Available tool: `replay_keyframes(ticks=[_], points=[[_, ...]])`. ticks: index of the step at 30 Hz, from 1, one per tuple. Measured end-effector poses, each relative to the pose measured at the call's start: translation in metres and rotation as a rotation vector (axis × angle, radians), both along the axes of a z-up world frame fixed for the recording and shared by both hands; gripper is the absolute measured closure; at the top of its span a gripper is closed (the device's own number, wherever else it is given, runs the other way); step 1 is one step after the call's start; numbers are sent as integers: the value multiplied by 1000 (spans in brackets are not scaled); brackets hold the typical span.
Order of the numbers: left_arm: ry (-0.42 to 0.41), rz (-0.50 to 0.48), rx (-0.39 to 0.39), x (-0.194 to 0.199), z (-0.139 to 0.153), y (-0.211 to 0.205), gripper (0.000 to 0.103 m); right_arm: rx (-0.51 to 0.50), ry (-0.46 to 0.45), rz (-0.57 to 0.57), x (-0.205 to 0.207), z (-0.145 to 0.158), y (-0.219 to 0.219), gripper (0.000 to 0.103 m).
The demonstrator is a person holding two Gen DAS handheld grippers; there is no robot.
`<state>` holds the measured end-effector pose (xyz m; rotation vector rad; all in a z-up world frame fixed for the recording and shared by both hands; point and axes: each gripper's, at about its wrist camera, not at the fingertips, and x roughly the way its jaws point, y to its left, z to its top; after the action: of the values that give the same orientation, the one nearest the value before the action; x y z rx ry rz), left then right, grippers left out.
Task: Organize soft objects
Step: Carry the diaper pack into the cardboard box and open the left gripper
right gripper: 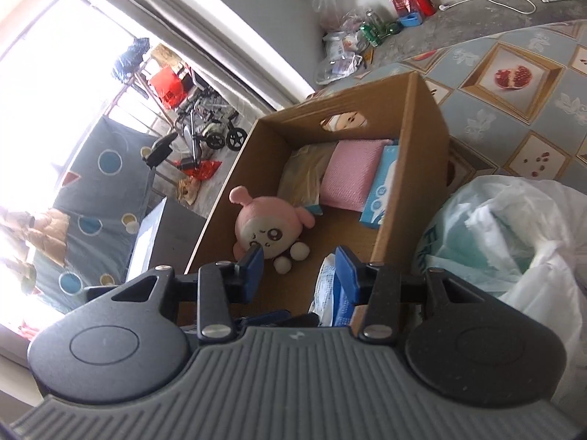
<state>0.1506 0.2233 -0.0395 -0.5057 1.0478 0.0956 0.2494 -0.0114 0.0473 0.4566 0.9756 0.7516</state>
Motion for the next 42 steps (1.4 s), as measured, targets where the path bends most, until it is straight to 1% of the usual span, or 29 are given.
replay_keyframes(ticks=[3, 5, 7, 10, 15, 21, 23, 24, 25, 26, 28, 30, 33, 35, 36, 38, 39, 40, 41, 42], points=[[68, -22, -13, 12, -13, -7, 69, 22, 4, -6, 1, -3, -7, 59], [63, -18, 38, 16, -12, -13, 75, 31, 9, -8, 1, -6, -11, 59], [65, -27, 43, 21, -12, -18, 80, 36, 16, -11, 3, -9, -14, 59], [60, -48, 62, 31, -13, -25, 81, 48, 32, -19, 6, -15, -20, 59], [37, -39, 109, 45, -11, -37, 84, 62, 42, -32, 6, -18, -32, 59], [29, 10, 97, 57, -12, -36, 86, 70, 41, -65, 5, -20, -48, 58], [25, 20, 72, 56, -8, -33, 86, 76, 38, -68, 2, -19, -54, 58], [16, 22, 58, 53, -5, -31, 85, 78, 32, -68, 0, -17, -57, 58], [6, 22, 52, 49, -1, -29, 81, 82, 26, -69, -3, -15, -61, 58], [-6, 19, 53, 43, 4, -27, 79, 86, 19, -68, -7, -13, -65, 57], [-10, -14, 67, 30, 14, -25, 67, 90, 4, -72, -14, -10, -73, 56], [9, -66, 84, 18, 20, -25, 64, 87, -9, -81, -22, -7, -80, 55], [81, -176, 121, 7, 17, -31, 62, 87, -12, -92, -30, -6, -88, 55], [143, -244, 146, 6, 7, -37, 60, 89, -7, -97, -33, -7, -90, 54], [170, -268, 156, 6, 2, -38, 58, 90, -3, -101, -35, -8, -91, 54], [220, -301, 170, 11, -11, -41, 58, 97, -1, -109, -38, -8, -93, 54], [239, -302, 177, 14, -16, -41, 60, 100, -3, -113, -41, -8, -95, 54], [249, -302, 183, 18, -20, -41, 63, 103, -5, -117, -43, -8, -97, 54], [245, -303, 184, 21, -22, -41, 66, 106, -6, -122, -45, -8, -99, 54], [234, -305, 173, 24, -23, -41, 75, 106, -6, -127, -47, -8, -102, 54]])
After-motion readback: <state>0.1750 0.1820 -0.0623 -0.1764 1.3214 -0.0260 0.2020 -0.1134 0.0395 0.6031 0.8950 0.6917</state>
